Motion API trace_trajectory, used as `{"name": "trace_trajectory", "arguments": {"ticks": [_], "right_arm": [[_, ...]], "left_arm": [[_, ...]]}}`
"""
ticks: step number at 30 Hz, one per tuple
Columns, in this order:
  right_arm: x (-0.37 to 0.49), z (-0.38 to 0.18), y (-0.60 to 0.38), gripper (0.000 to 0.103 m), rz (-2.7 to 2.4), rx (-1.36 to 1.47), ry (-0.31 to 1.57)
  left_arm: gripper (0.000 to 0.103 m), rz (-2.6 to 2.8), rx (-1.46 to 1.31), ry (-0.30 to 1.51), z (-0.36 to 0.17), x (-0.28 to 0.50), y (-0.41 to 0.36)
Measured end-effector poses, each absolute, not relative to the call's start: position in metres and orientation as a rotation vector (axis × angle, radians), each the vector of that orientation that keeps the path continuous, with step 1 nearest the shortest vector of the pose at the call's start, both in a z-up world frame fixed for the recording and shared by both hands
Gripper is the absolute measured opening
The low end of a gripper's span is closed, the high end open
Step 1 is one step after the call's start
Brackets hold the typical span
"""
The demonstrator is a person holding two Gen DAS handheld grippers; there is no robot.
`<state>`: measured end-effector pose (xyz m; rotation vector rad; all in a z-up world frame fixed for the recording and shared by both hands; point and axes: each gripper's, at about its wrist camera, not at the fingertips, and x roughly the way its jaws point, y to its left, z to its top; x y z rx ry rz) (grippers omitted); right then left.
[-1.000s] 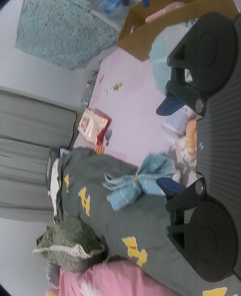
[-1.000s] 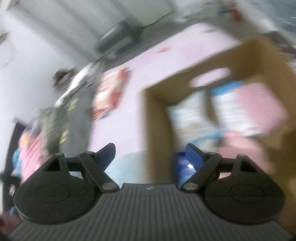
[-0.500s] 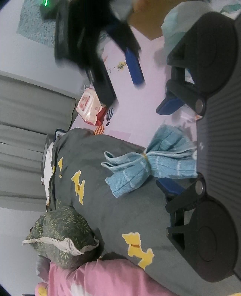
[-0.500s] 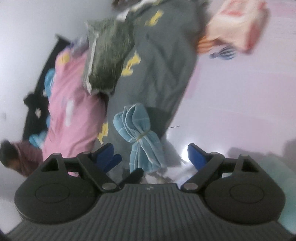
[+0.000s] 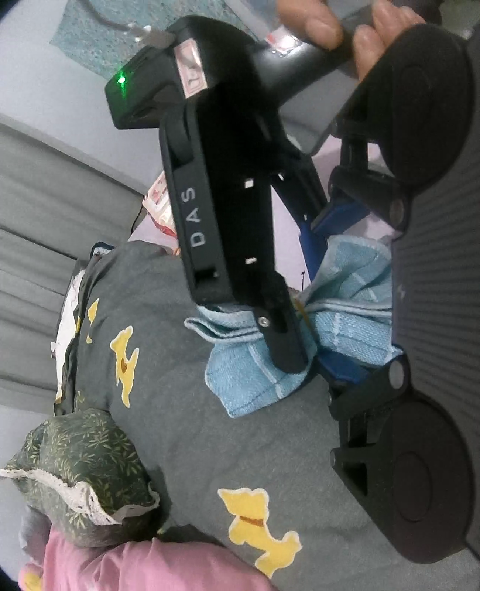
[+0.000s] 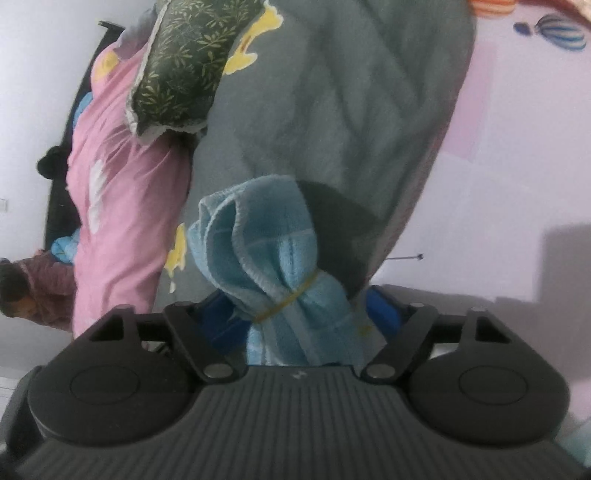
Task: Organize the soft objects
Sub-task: 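Carry the blue towel bundle into the cardboard box and open the right gripper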
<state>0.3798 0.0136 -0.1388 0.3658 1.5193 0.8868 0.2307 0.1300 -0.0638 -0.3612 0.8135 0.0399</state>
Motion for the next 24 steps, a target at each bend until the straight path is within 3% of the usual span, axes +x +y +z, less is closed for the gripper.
{"name": "trace_trajectory", "arguments": {"ticks": [4,7,16,24], "right_arm": [[0.376,-0.134,0.011,0.053,0.91,0.383,1.513],[0.374,-0.126,0.005,0.048,0.92,0.406,1.505],[0.358,-0.077,-0.034,0.046,0.985,0.505,1.398],[0.322,-0.024,-0.134,0.044,0.983,0.648,1.236]], "left_arm": [[0.068,0.02,-0.376,0.808,-0.061,0.228,0.129],[0.068,0.007,-0.373,0.791,-0.052,0.223,0.125],[0.069,-0.075,-0.323,0.684,0.003,0.195,0.097],[0.072,-0.288,-0.252,0.591,0.054,0.167,0.027]]}}
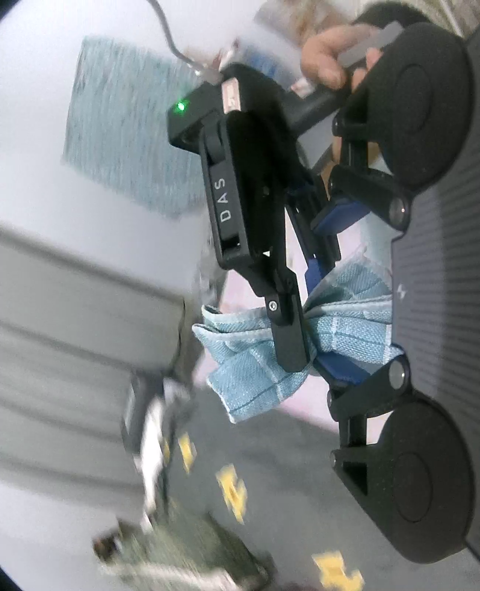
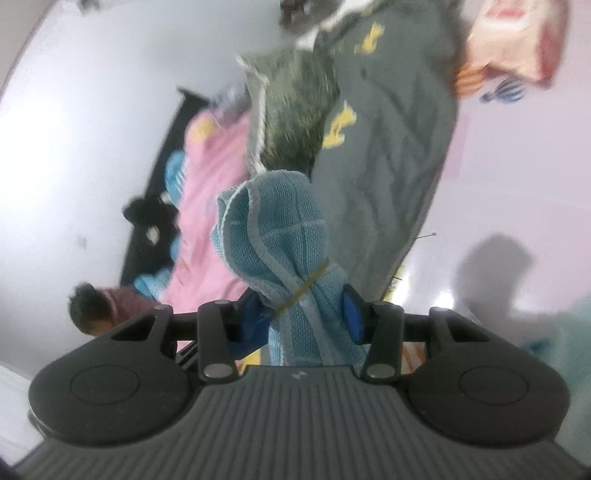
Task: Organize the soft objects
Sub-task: 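Carry the blue towel bundle into the cardboard box and open the right gripper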
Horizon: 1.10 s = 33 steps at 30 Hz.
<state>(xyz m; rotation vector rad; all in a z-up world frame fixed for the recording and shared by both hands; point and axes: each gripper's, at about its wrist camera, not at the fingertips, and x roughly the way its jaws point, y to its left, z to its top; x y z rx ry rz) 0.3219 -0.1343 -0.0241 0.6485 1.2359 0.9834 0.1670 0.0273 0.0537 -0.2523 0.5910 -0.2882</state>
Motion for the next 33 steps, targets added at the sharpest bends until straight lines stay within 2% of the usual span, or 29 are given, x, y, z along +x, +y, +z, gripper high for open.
{"name": "trace_trajectory", "arguments": {"ticks": [9,13,16,24,27,33], "right_arm": [[0.243,0.009,-0.343,0.044,0.698,0.823,1.019],[0.205,0.024,-0.427,0.044,0.476,0.787,0.963],[0.185,0.029,-0.471,0.044,0.285,0.695,0.989],[0.181,-0.002,-0.512,0.045,-0.018,0.511,1.097],[0.187,-0.025,-0.509,0.05,-0.116,0.419,1.123],[0.199,-0.045,-0.495,0.068,-0.206,0.308,1.159]], "left_arm": [[0.078,-0.574,-0.185,0.549,0.069,0.147,-0.068],[0.078,-0.602,-0.187,0.592,0.057,0.151,-0.083],[0.078,-0.597,-0.204,0.626,0.046,0.152,-0.085],[0.078,-0.536,-0.251,0.675,0.031,0.154,-0.063],[0.078,-0.519,-0.257,0.677,0.032,0.153,-0.057],[0.078,-0.497,-0.265,0.676,0.031,0.153,-0.048]]}}
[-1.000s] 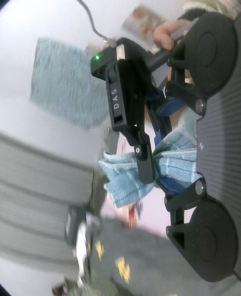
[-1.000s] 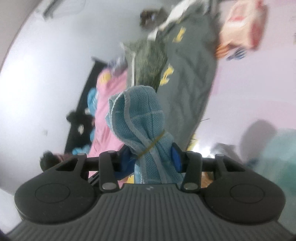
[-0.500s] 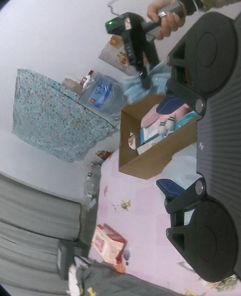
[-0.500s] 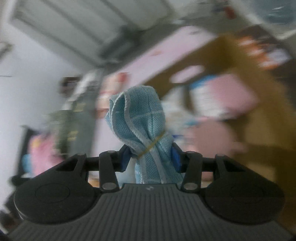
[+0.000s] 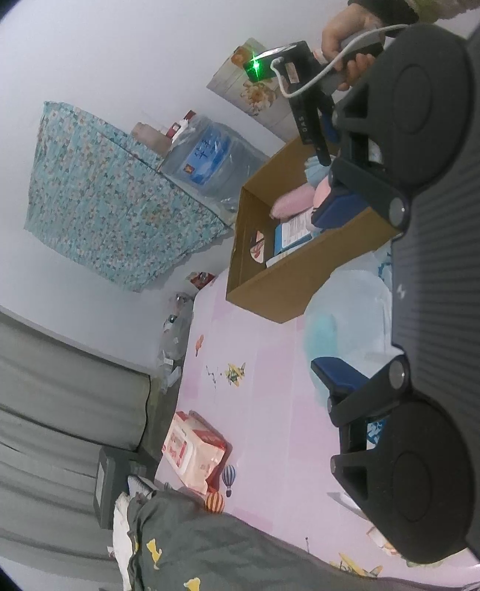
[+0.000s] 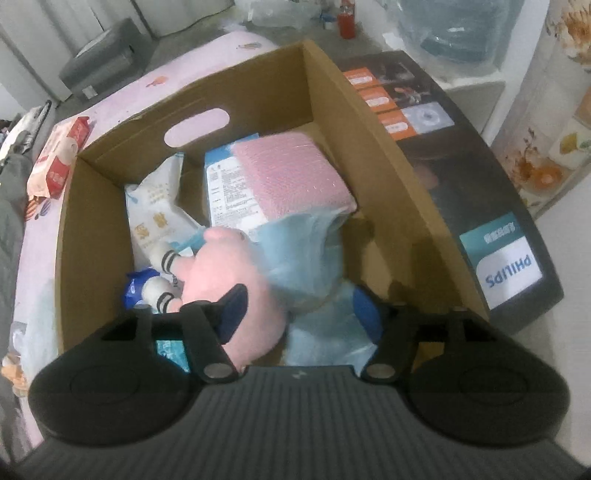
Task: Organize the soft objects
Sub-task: 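Carry the blue towel bundle into the cardboard box and open the right gripper, then withdraw the right gripper from the box toward the white yogurt cup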
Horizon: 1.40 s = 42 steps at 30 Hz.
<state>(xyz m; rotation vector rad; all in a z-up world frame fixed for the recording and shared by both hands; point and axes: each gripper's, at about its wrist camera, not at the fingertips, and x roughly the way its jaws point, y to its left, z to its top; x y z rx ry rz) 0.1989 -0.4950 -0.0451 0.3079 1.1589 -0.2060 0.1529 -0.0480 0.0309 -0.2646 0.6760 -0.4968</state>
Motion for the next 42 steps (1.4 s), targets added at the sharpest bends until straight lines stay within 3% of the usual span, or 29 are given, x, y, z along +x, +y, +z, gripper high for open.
{"name": "trace_trajectory", "arguments": {"ticks": [12,23,42], "right_arm": [[0.185,-0.01,-0.478,0.073,-0.101,0.388,1.047],[0.167,0.025,-0.392,0.074,0.302,0.566,0.95],[0.197,0.006,-0.223,0.074,0.702,0.586,1.143]], "left_arm": [[0.078,-0.449,-0.27,0.685,0.029,0.144,-0.029],[0.078,-0.237,-0.224,0.659,0.032,0.109,0.04],[0.075,-0.159,-0.135,0.684,-0.01,0.071,0.046]]}}
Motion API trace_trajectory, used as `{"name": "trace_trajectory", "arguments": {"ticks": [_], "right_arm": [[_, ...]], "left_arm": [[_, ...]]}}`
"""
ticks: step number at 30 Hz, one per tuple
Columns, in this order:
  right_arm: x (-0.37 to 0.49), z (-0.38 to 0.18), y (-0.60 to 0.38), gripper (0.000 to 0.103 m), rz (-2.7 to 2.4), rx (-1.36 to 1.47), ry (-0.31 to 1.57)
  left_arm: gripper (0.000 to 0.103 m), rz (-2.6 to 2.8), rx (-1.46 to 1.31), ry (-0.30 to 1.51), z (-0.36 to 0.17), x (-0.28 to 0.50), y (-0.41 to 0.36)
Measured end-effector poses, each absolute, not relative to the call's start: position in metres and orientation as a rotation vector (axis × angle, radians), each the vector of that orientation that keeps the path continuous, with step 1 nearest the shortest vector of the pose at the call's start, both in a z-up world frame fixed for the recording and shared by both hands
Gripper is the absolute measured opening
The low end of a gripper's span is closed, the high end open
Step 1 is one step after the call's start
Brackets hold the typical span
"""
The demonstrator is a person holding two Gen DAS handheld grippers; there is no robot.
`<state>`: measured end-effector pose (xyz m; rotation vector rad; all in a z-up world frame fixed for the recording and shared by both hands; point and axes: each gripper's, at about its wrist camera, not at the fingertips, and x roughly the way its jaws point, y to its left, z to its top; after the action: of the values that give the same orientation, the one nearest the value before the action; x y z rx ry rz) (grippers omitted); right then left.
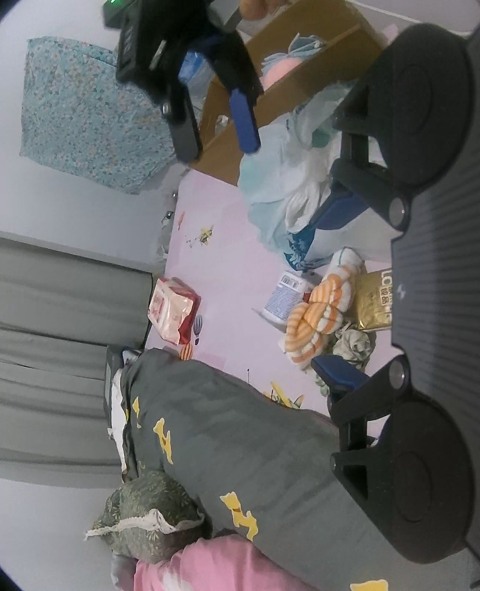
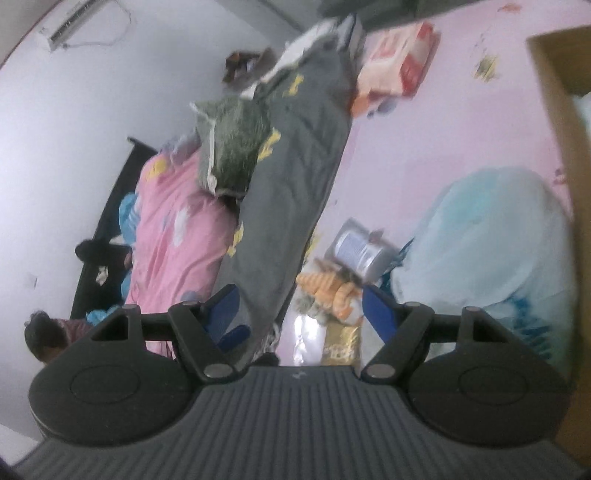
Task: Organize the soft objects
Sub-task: 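Withdraw the right gripper from the box toward the white yogurt cup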
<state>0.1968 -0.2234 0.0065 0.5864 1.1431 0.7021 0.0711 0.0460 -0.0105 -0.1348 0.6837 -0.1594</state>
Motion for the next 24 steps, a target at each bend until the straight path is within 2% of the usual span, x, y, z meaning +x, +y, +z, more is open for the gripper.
{"name": "trace_trajectory", "arguments": {"ticks": [3,13,17,19,20,24], "right_arm": [[0.207,0.004,-0.202,0.074,0.703,0.521,1.173],[0.292,-0.035,-0.121,0.071,0.7,0.322,1.339],[0.325,-0.067,-0.096,0.064,0.647,0.255,1.42],[0.337,-0.083,-0.088,0.055,0.643,0.253,1.465],[0.342,-0.09,-0.084,0.054,0.645,0.254,1.486],[0.355,-0.114,-0.076,0.046,0.632,0.254,1.55]], "left_arm": [[0.069,-0.161,-0.152,0.673,-0.012,0.079,0.05],[0.064,-0.145,-0.178,0.699,-0.024,0.149,0.067],[0.048,-0.139,-0.216,0.777,-0.04,0.18,0.074],[0.037,-0.142,-0.223,0.801,-0.046,0.188,0.076],[0.031,-0.146,-0.227,0.819,-0.049,0.192,0.077],[0.019,-0.152,-0.22,0.87,-0.058,0.205,0.075]]}}
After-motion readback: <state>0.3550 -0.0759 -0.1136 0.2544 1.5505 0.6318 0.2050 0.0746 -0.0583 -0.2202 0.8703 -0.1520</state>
